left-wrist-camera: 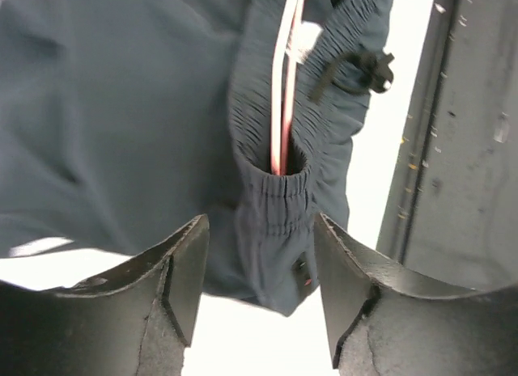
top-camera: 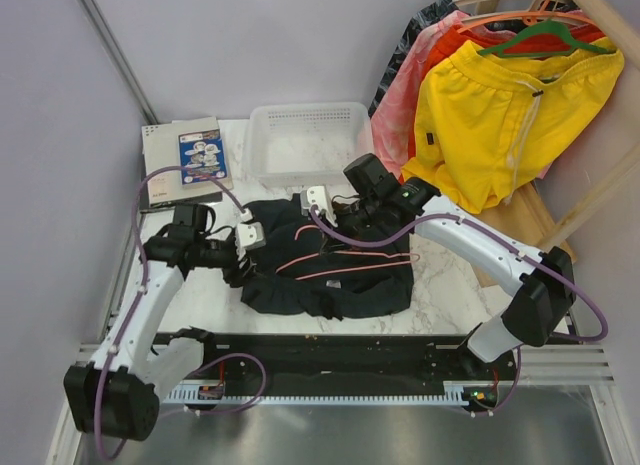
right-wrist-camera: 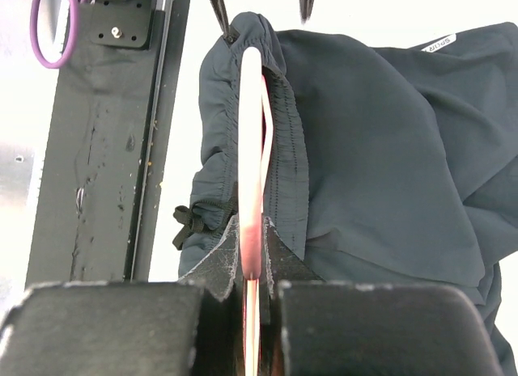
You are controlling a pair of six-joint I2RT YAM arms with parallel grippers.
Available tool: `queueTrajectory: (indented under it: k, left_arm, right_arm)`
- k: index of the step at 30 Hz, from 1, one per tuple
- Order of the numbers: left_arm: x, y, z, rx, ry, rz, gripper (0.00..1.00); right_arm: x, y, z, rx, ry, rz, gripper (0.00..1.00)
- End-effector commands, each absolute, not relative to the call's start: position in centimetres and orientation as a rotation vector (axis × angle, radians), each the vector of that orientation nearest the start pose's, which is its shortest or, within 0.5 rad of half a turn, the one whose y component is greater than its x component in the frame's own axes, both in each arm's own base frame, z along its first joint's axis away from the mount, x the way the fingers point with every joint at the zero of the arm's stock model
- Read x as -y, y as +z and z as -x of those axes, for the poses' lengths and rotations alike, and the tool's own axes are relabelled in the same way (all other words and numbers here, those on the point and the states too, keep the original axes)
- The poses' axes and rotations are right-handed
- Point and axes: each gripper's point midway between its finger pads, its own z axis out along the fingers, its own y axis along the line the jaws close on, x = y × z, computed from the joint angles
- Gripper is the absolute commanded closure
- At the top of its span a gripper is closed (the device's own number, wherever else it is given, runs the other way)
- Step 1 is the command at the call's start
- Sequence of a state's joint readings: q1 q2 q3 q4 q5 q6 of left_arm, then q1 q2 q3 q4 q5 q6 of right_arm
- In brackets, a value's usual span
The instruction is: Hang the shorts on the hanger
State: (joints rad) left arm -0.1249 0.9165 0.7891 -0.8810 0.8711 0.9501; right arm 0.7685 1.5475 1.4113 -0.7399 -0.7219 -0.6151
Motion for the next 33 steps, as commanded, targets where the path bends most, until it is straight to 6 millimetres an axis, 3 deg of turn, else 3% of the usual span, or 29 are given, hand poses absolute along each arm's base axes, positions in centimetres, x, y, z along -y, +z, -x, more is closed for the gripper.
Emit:
queueTrajectory:
  k: [1,7,10,14,21,22,23,25,26,28,29,30,33]
  left_arm:
    - [14.1,14.0,-18.1,-1.840,-0.869,-1.421,0.36]
    - [14.9,13.2,-17.2,-1.778,-0.974,-1.502,0.39]
    - [15.3,12.9,-17.8,-1.772,-0.987,-1.481,0.48]
    - [16.2,13.4,-18.3,-1.723,-1.010,-1.453,0.50]
    - [17.1,12.9,-17.9,-1.718,-1.005,-1.459,0.76]
    - [17.1,12.7,-17.6,-1.727,-1.010,-1.453,0.93]
    - [17.0,12.5,-17.8,-1.753,-0.999,-1.435,0.98]
    - [16.7,12.4,-17.8,-1.775,-0.977,-1.408,0.98]
    - [16.6,12.4,-17.9,-1.782,-0.958,-1.401,0.98]
    - [16.4,12.2,-17.7,-1.772,-0.926,-1.406,0.98]
    - [16.3,12.7,-17.7,-1.733,-0.886,-1.418,0.98]
    - [16.2,12.8,-17.5,-1.715,-0.870,-1.427,0.98]
    - [16.1,13.0,-16.9,-1.635,-0.824,-1.467,0.98]
  right_arm:
    - [-34.5,24.5,-20.5,-1.468,0.983,1.686,1.00]
    - [-34.9,25.0,-20.6,-1.443,0.987,1.674,1.00]
    - [-35.2,25.4,-20.5,-1.426,1.002,1.670,1.00]
    - [-35.7,26.1,-20.0,-1.396,1.031,1.660,1.00]
    - [-36.3,26.9,-20.0,-1.371,1.045,1.634,1.00]
    - [-36.3,27.0,-20.1,-1.371,1.040,1.630,1.00]
    - [-36.1,27.0,-20.1,-1.376,1.035,1.626,1.00]
    - [-35.7,26.6,-20.5,-1.415,0.993,1.607,1.00]
    - [-35.4,26.7,-20.6,-1.470,0.992,1.566,0.73]
    - [-34.3,26.4,-21.4,-1.585,0.955,1.488,0.42]
    - [-33.4,26.4,-22.1,-1.655,0.963,1.422,0.16]
    - [-32.7,26.5,-22.4,-1.689,0.964,1.385,0.06]
    - [-29.9,27.6,-24.2,-1.824,0.979,1.174,0.02]
